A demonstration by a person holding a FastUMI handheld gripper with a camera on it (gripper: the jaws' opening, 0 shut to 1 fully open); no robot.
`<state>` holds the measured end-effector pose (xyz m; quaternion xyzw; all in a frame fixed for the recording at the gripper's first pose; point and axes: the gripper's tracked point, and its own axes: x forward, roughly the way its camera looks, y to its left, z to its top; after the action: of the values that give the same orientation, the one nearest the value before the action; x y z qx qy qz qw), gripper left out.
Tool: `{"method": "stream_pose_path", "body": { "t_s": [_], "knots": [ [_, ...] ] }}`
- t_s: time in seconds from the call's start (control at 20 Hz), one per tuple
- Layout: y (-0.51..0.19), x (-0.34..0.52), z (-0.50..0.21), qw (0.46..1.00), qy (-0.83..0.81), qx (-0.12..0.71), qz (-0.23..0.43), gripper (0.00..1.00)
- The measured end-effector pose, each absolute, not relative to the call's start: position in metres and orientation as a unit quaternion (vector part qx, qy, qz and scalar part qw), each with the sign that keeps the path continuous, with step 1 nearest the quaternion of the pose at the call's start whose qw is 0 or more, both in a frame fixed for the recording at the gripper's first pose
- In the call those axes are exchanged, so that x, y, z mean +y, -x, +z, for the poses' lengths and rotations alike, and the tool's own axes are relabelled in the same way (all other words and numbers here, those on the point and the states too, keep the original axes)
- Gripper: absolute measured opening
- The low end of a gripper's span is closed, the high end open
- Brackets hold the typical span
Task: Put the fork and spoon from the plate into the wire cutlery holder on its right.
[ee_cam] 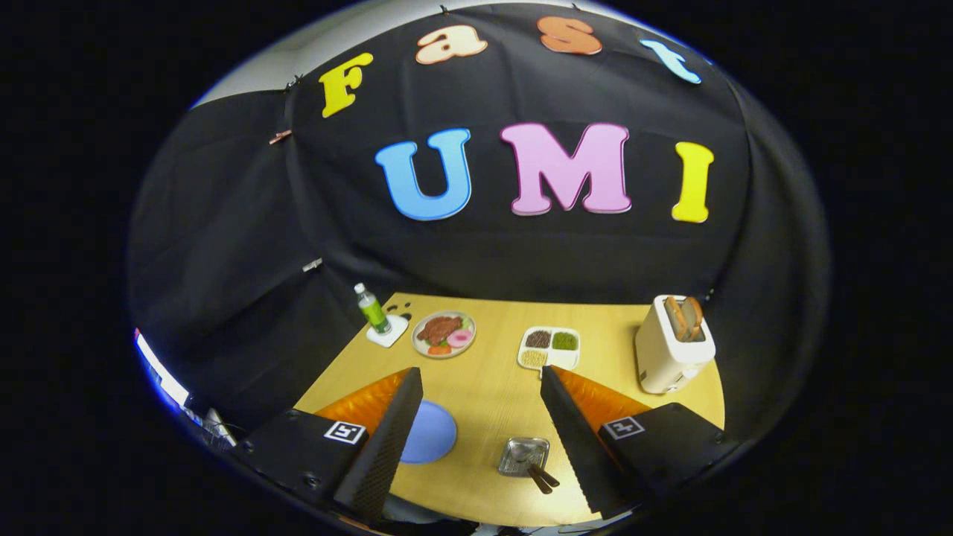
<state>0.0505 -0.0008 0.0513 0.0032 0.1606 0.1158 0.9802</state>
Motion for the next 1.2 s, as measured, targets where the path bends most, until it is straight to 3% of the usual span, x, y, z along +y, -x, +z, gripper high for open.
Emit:
{"method": "stream_pose_path", "body": {
  "t_s": [0.3,0.6,0.95,1.2],
  "knots": [
    [-0.042,0.003,0.136,0.999,0.004,-0.002,0.044,0.99],
    [-0.010,0.001,0.175,0.994,0.007,-0.106,0.001,0.98],
    [0.004,-0.012,0.126,0.994,0.068,-0.086,-0.020,0.98],
    [0.021,-0.010,0.116,0.991,0.084,-0.101,0.010,0.98]
  ]
}}
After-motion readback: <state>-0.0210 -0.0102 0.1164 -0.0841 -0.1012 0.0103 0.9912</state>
